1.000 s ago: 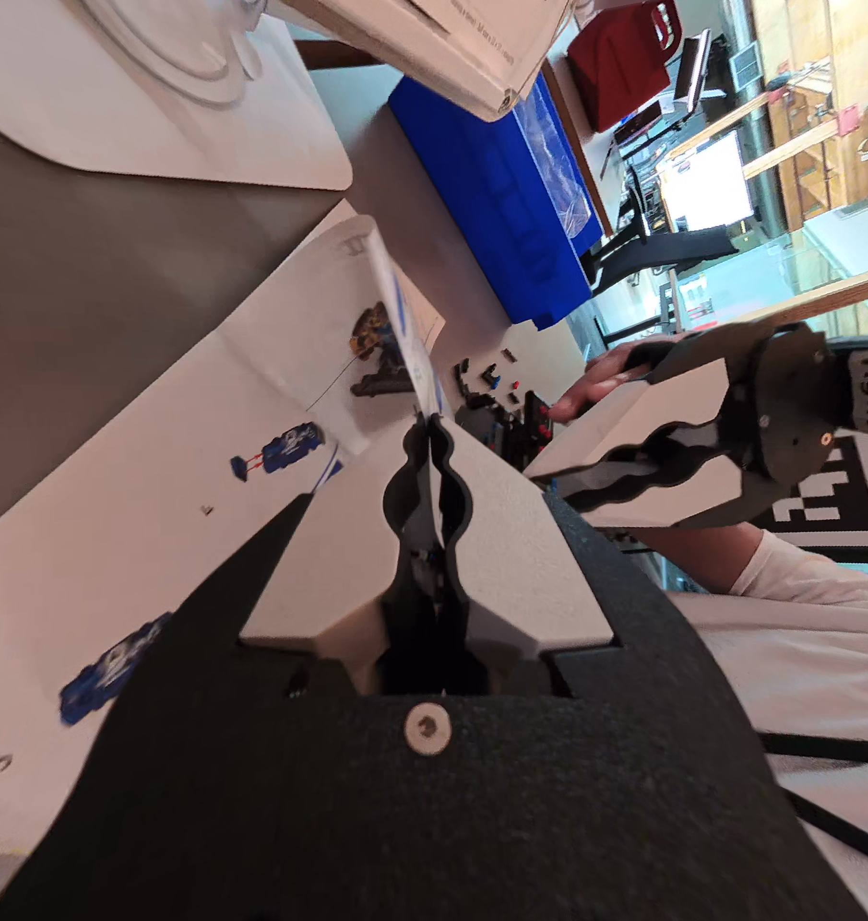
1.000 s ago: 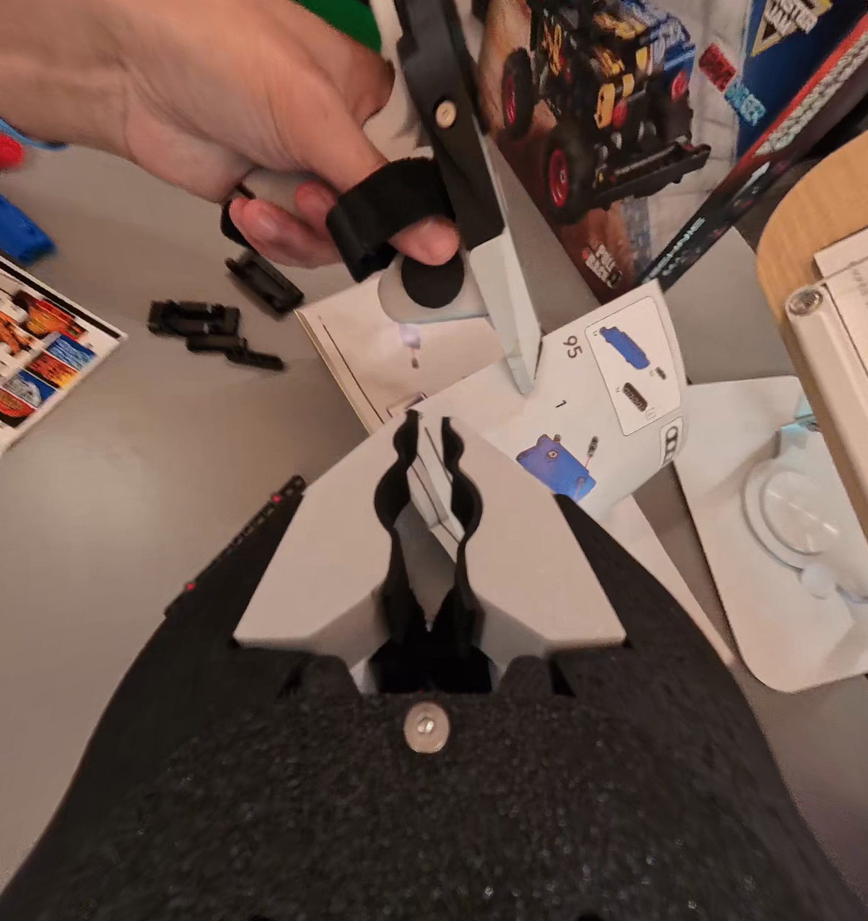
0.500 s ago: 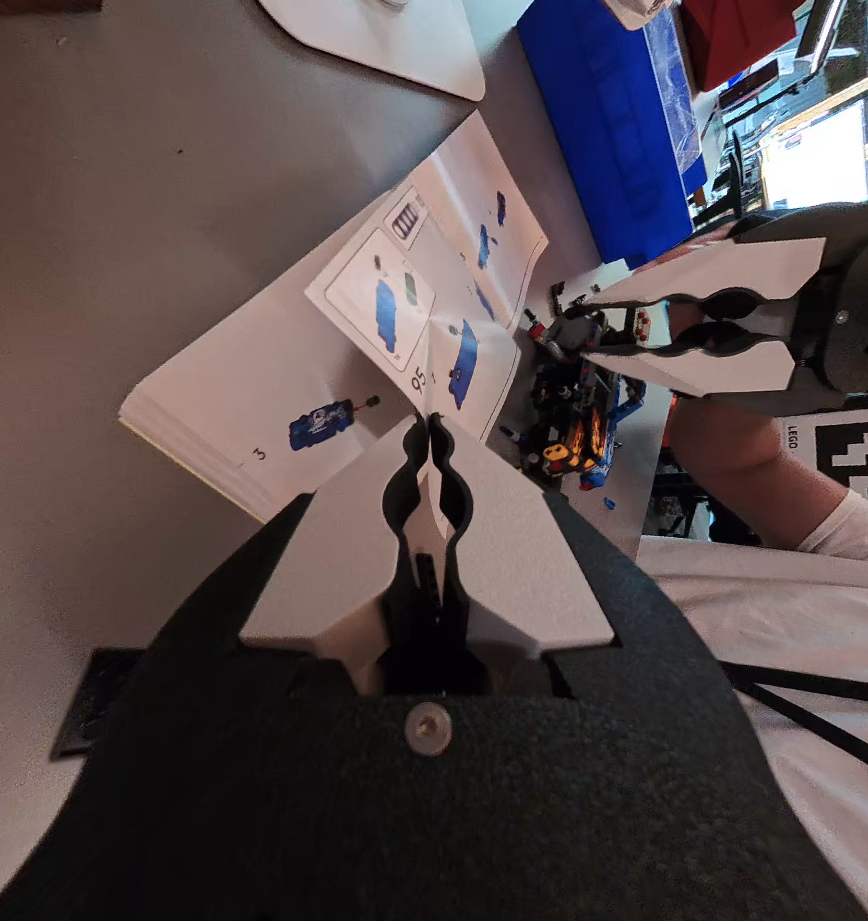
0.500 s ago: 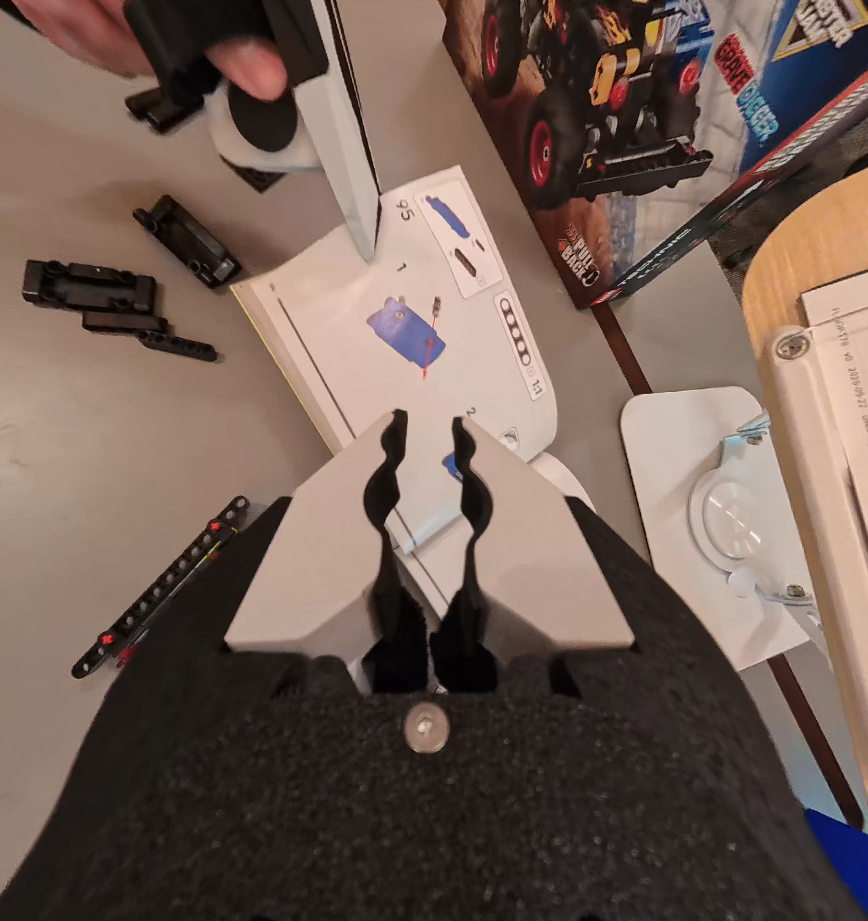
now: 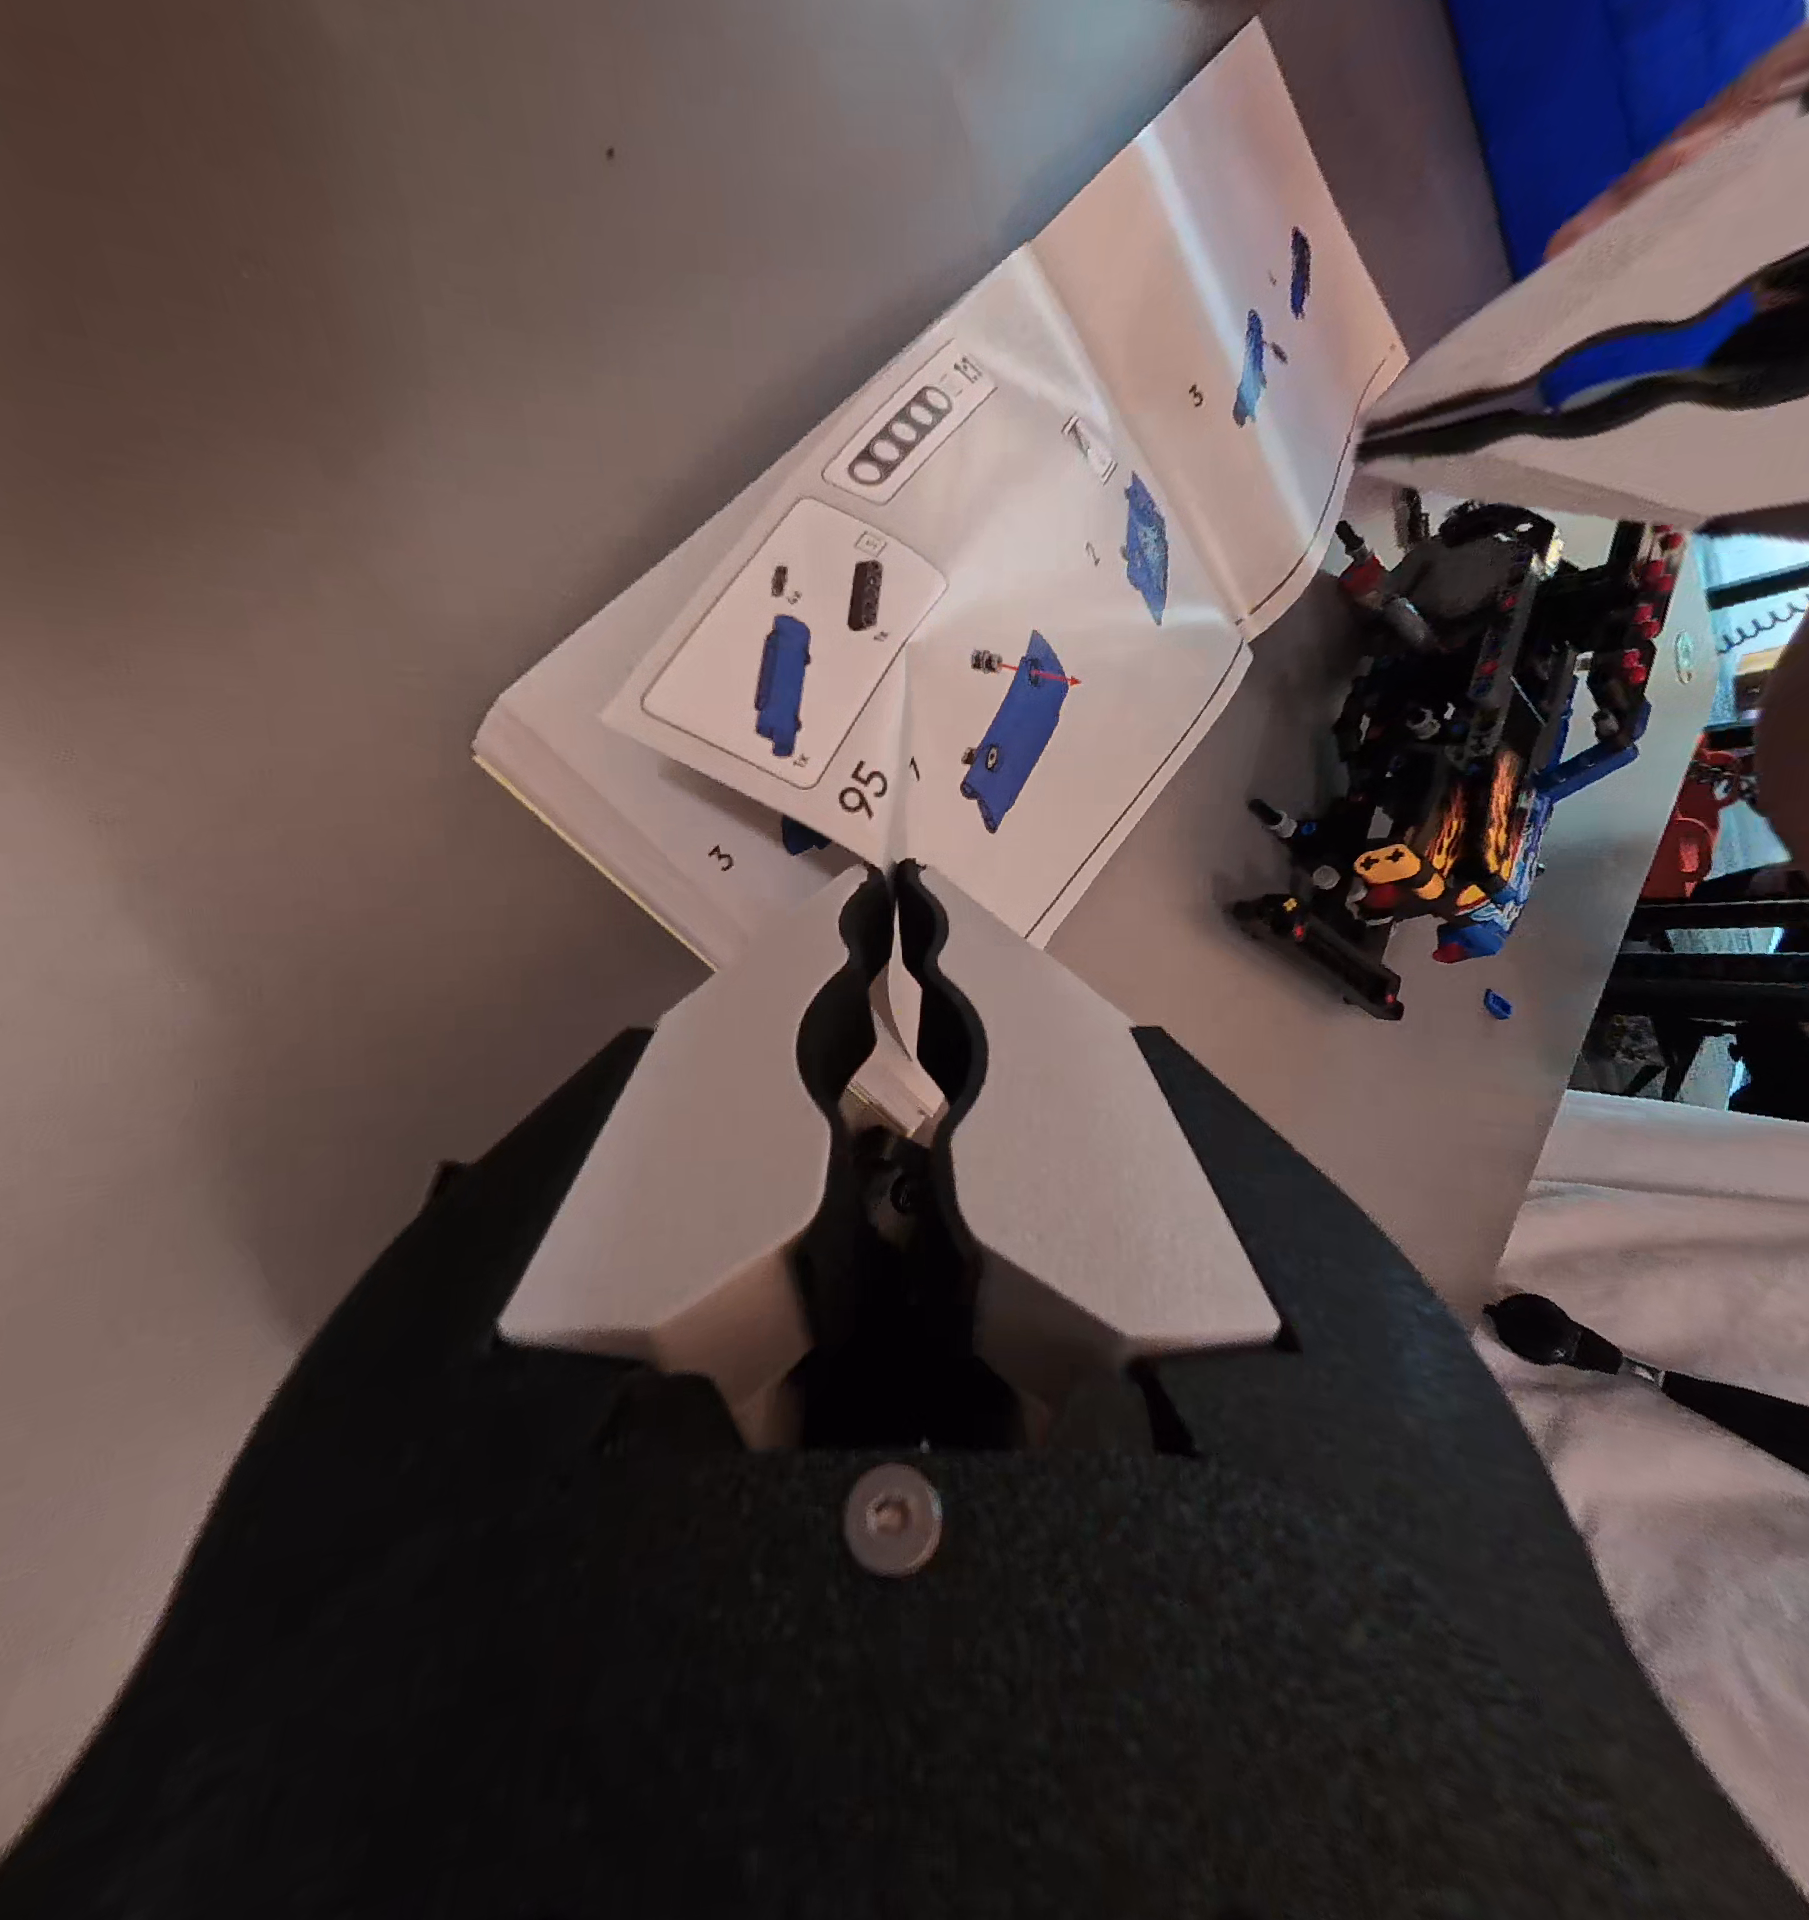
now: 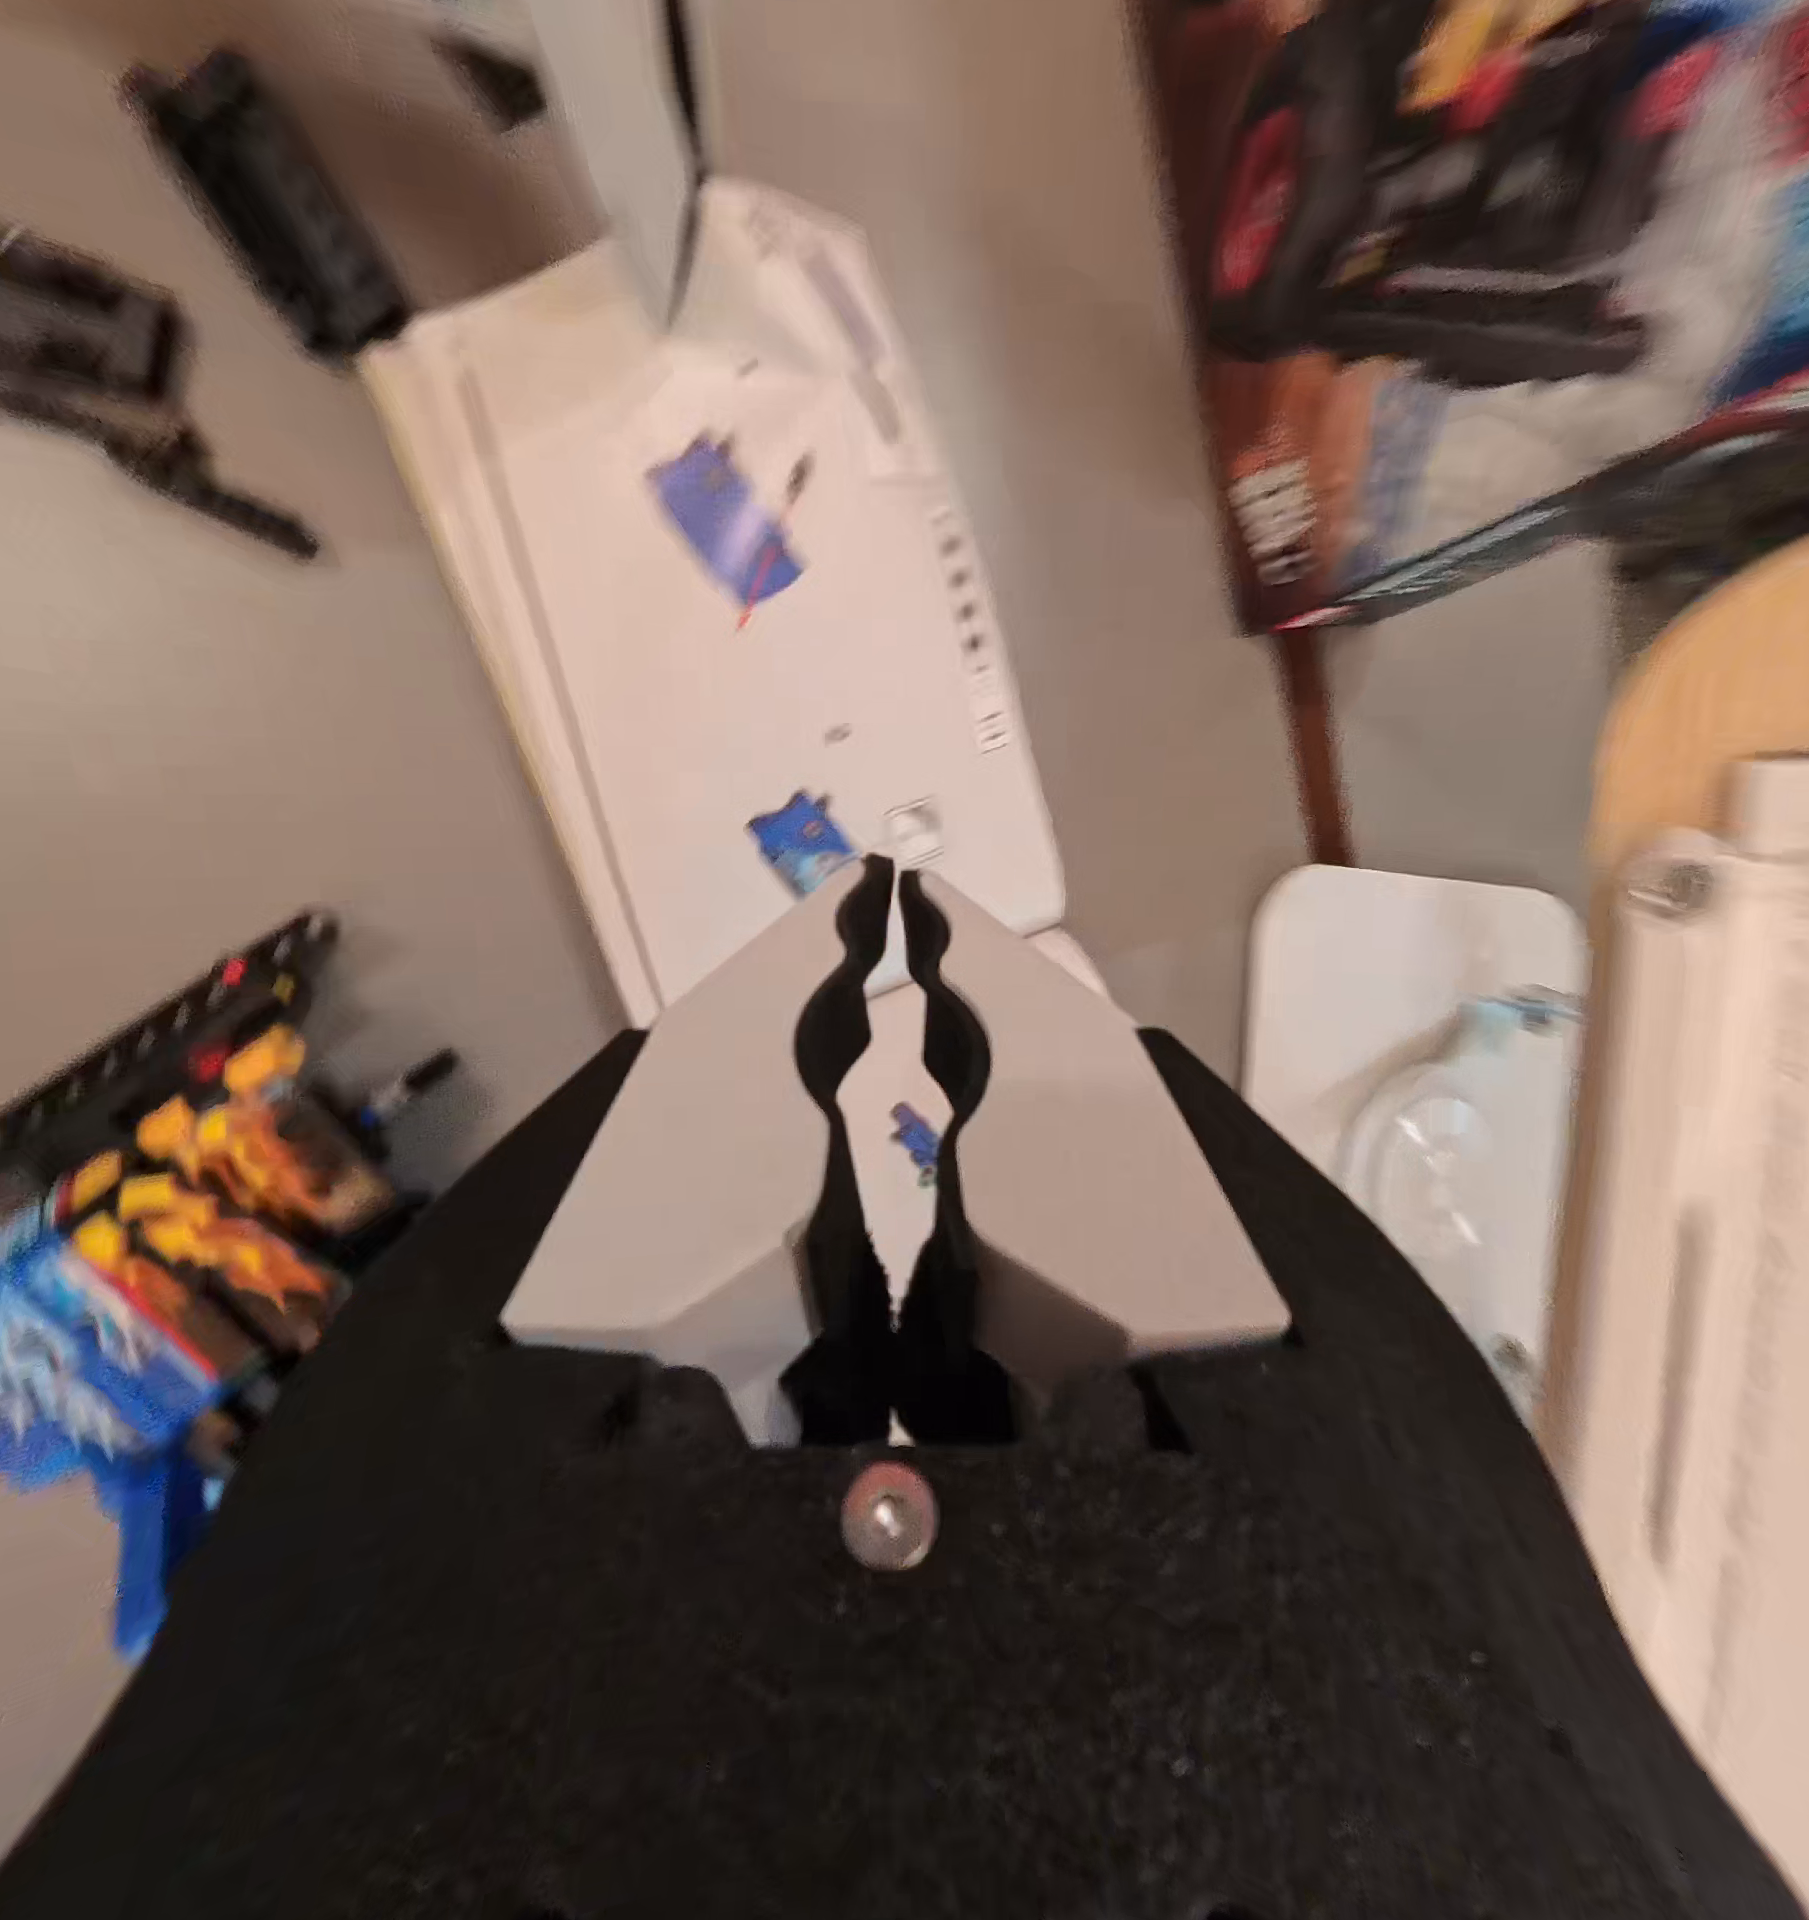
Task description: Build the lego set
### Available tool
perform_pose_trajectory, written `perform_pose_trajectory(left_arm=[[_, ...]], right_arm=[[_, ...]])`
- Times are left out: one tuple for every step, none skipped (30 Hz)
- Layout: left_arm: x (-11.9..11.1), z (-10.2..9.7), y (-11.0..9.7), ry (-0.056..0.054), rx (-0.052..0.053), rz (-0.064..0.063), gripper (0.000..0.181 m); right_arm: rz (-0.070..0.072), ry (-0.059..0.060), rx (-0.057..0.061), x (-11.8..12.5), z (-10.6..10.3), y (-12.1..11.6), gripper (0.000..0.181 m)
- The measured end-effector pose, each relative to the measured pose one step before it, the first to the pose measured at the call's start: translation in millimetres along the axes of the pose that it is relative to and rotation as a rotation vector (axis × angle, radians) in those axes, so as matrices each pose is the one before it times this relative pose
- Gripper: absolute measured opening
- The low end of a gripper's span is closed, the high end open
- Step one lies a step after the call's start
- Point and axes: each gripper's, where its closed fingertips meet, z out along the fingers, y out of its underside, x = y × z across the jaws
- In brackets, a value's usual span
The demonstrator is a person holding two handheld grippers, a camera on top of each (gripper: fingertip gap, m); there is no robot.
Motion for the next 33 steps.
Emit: perform_pose_trajectory(left_arm=[[-0.77, 1.08, 1.04, -0.0040, -0.0047, -0.0006, 0.000], [-0.65, 0.81, 0.77, -0.0049, -0.0036, 0.0013, 0.000], [-0.92, 0.37, 0.62, -0.0065, -0.0029, 0.0030, 0.000], [-0.89, 0.02, 0.43, -0.0048, -0.0010, 0.0029, 0.000], [-0.40, -0.11, 0.62, 0.0008, -0.0010, -0.0011, 0.000], [-0.09, -0.12, 0.87, 0.0050, -0.0009, -0.0047, 0.000], [-0.76, -0.40, 1.24, 0.0010, -0.0020, -0.0042, 0.000], [-1.49, -0.73, 1.61, -0.0053, -0.0032, -0.0034, 0.000], [-0.77, -1.80, 0.81, -0.0074, 0.0001, -0.0019, 0.005], [-1.08, -3.75, -1.22, -0.0207, 0.0079, 0.0051, 0.008], [-1.84, -5.87, -3.56, -0.0454, 0.0162, 0.0231, 0.012], [-1.30, -6.96, -5.84, -0.0602, 0.0239, 0.0449, 0.016], [0.13, -7.08, -7.69, -0.0611, 0.0283, 0.0540, 0.020], [-0.20, -6.38, -9.96, -0.0670, 0.0356, 0.0538, 0.024], [1.83, -4.06, -10.60, -0.0557, 0.0392, 0.0589, 0.024], [5.27, 0.56, -6.41, -0.0311, 0.0191, 0.0648, 0.018], [8.96, 5.86, 2.64, -0.0013, -0.0296, 0.0652, 0.006], [10.34, 9.55, 9.48, 0.0176, -0.0661, 0.0507, 0.001], [9.83, 10.76, 9.98, 0.0249, -0.0592, 0.0305, 0.000], [8.07, 9.36, 7.82, 0.0228, -0.0365, 0.0180, 0.000], [6.07, 7.26, 6.10, 0.0168, -0.0221, 0.0143, 0.000], [4.12, 5.37, 5.07, 0.0111, -0.0154, 0.0092, 0.000], [2.52, 3.90, 3.89, 0.0069, -0.0077, 0.0015, 0.000], [2.89, 2.92, 2.93, 0.0138, -0.0021, -0.0044, 0.000], [2.92, 2.63, 3.12, 0.0182, -0.0046, -0.0074, 0.000], [0.70, 2.58, 3.20, 0.0055, -0.0068, -0.0060, 0.000], [-0.18, 2.17, 2.03, 0.0008, -0.0002, -0.0022, 0.000], [0.16, 0.58, 0.33, 0.0044, 0.0087, -0.0051, 0.000], [-0.19, -0.25, 0.59, 0.0026, 0.0025, -0.0058, 0.000], [-0.39, -0.41, 1.16, -0.0020, -0.0003, 0.0003, 0.000], [-0.14, -0.24, 0.88, -0.0046, 0.0026, 0.0057, 0.000], [-0.15, -0.25, 0.69, -0.0073, 0.0052, 0.0031, 0.000], [-0.03, -0.31, 0.67, -0.0103, 0.0068, 0.0029, 0.000]], right_arm=[[-0.0247, -0.1137, -0.0200, -6.65, 7.89, 9.19, 0.001], [-0.0126, -0.0917, -0.0112, -4.16, 8.72, 7.97, 0.000], [-0.0033, -0.0739, -0.0203, -3.03, 8.52, 8.75, 0.000], [-0.0092, -0.0566, -0.0282, -2.96, 7.40, 8.05, 0.000], [-0.0150, -0.0370, -0.0172, -2.22, 6.69, 5.37, 0.000], [-0.0132, -0.0381, -0.0177, -3.87, 6.30, 4.45, 0.000], [-0.0084, -0.0200, -0.0198, -1.75, 5.90, 4.05, 0.000], [-0.0049, -0.0093, 0.0086, -0.65, 3.84, -0.75, 0.000], [-0.0036, -0.0128, 0.0091, -1.01, 2.33, -1.02, 0.000], [0.0023, -0.0081, 0.0002, 0.12, 2.10, 0.51, 0.000], [0.0093, -0.0079, -0.0054, 0.05, 1.72, 0.35, 0.000], [0.0059, -0.0035, -0.0015, -0.03, 1.38, -0.17, 0.000], [-0.0094, -0.0011, 0.0034, -0.01, 0.72, 0.04, 0.000], [-0.0028, -0.0029, 0.0050, 0.05, 0.09, 0.18, 0.000], [0.0044, -0.0058, 0.0067, 0.00, 0.30, 0.09, 0.000], [0.0061, -0.0054, 0.0080, 0.08, 0.08, 0.08, 0.000], [0.0035, -0.0027, 0.0058, -0.09, 0.02, -0.01, 0.000], [0.0048, -0.0020, 0.0045, -0.02, -0.09, -0.06, 0.000], [0.0070, -0.0024, 0.0032, -0.17, -0.10, -0.09, 0.000], [0.0054, -0.0023, -0.0002, -0.05, -0.46, -0.36, 0.000], [0.0136, -0.0054, -0.0064, -0.18, -1.29, -0.36, 0.000], [0.0188, -0.0107, 0.0001, -0.59, -2.08, -1.18, 0.000], [0.0078, -0.0181, 0.0208, -1.11, -2.71, -2.88, 0.000], [0.0108, -0.0124, 0.0353, 0.78, -3.24, -4.44, 0.000], [0.0183, 0.0053, 0.0314, 4.96, -3.08, -3.79, 0.000], [0.0189, 0.0164, 0.0196, 7.57, -2.48, -2.32, 0.000], [0.0146, 0.0327, 0.0104, 10.16, -1.34, -0.96, 0.000], [0.0084, 0.0403, -0.0040, 10.64, 0.06, 1.35, 0.000], [-0.0018, 0.0323, -0.0184, 8.45, 1.28, 3.54, 0.000], [-0.0045, 0.0179, -0.0045, 4.95, 0.94, 1.30, 0.000], [0.0020, 0.0048, -0.0030, 2.06, 1.49, 0.86, 0.000], [-0.0021, -0.0016, -0.0113, -0.60, 3.28, 1.77, 0.000], [-0.0208, 0.0112, -0.0178, -0.41, 3.62, 1.94, 0.000]])
